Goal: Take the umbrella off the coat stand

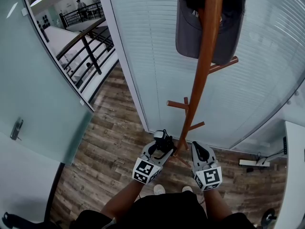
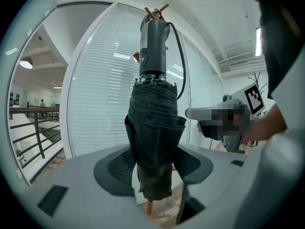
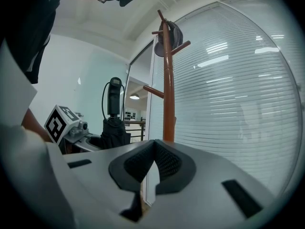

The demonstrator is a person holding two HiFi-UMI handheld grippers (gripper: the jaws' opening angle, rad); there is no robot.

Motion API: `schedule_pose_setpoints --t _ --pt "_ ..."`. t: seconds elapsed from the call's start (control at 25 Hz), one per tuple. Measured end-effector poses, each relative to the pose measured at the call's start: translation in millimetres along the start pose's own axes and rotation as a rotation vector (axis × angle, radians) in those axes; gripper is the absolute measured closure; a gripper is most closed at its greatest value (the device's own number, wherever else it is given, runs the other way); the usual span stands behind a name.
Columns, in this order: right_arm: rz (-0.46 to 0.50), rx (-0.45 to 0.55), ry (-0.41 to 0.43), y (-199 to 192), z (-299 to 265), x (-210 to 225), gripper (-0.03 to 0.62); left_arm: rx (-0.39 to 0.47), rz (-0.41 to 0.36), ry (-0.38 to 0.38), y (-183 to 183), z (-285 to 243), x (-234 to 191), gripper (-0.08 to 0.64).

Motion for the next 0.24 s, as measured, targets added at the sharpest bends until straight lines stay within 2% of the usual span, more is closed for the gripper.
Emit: schedule_pose_setpoints --t 0.24 --pt "0.008 -0.005 0.003 0.1 -1.1 -3.0 0.589 -0.008 0.002 -0.003 -4.3 -0.3 1.9 0.311"
Point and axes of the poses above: the fingertips, and each gripper's own axes: z backward along the fingers, x to its right, y out of its top, the point moved 3 cm from there along z, backward along the fingers, and after that the axes turned 10 degrees about x, right-handed, at the moved point
